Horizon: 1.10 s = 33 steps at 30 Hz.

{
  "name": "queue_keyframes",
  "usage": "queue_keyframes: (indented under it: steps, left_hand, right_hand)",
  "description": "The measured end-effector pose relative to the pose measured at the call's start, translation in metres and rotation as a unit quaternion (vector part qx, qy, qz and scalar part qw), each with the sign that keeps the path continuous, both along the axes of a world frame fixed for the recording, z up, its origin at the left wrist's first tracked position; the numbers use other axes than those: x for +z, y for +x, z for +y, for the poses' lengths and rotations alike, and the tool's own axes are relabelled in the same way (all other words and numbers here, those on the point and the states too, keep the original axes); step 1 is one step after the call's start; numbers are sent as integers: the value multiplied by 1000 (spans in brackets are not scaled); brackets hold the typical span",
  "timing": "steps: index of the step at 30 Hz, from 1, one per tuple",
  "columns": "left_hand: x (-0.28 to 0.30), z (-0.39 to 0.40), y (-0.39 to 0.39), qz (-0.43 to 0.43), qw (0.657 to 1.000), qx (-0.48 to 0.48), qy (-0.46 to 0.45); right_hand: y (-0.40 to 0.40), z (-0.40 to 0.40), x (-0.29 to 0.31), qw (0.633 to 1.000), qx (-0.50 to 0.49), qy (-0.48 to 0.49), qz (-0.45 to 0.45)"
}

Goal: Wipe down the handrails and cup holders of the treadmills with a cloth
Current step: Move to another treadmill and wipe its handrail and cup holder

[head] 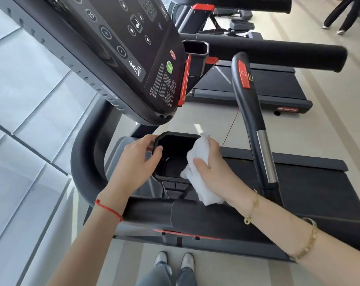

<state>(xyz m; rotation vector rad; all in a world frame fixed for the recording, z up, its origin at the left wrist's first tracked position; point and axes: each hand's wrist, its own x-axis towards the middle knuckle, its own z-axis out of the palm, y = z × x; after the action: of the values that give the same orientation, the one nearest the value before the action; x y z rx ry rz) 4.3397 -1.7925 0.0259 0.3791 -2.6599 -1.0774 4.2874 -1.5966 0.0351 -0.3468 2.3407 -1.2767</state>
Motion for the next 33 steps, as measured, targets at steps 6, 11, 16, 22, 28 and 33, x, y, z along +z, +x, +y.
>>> queue_keyframes:
  steps: [6,11,16,22,28,33]
  left_hand:
    - [-2,1,0,10,1000,-5,-6]
    - [-3,0,1,21,1000,-11,-10]
    - [-4,-1,2,12,1000,-13,0]
    - [-4,-1,1,10,1000,-17,1]
    - [-3,-2,3,13,1000,-15,-2]
    - [-2,-1,3,6,1000,-18,14]
  right_hand:
    - [-63,-16,12,959,158,138,191]
    - [-85,-41,21,909,298,152,248]
    - [-78,-13,12,933,249,138,221]
    - [-76,-19,14,918,273,169,231]
    - [-72,-46,11,889,263,209,311]
    - [-56,-4,4,940,178,152,248]
